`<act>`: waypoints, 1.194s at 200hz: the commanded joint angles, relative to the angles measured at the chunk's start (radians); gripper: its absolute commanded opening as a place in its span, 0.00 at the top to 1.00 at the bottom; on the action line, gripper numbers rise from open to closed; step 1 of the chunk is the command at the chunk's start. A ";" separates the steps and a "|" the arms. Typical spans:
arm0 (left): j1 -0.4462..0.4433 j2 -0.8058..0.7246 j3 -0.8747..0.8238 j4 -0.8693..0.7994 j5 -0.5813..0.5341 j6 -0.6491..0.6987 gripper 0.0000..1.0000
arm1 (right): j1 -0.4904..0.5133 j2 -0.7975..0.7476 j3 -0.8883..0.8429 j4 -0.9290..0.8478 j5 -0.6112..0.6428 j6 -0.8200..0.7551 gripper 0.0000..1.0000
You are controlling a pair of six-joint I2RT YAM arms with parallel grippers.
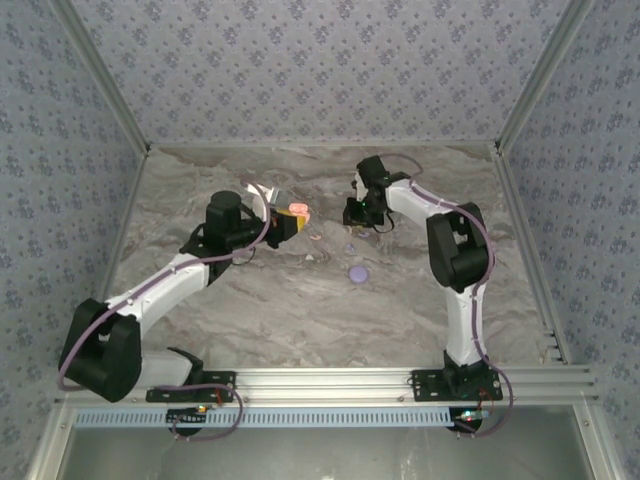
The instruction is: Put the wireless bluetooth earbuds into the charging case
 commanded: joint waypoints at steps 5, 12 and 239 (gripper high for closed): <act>0.005 0.037 -0.015 0.092 -0.043 -0.053 0.90 | -0.012 -0.071 -0.057 0.117 -0.095 0.064 0.76; 0.005 0.050 -0.023 0.108 -0.045 -0.062 0.90 | -0.015 -0.081 -0.069 0.134 -0.105 0.072 0.76; -0.072 0.237 -0.126 0.581 -0.005 -0.024 0.90 | 0.069 -0.438 -0.218 0.356 -0.210 0.162 0.75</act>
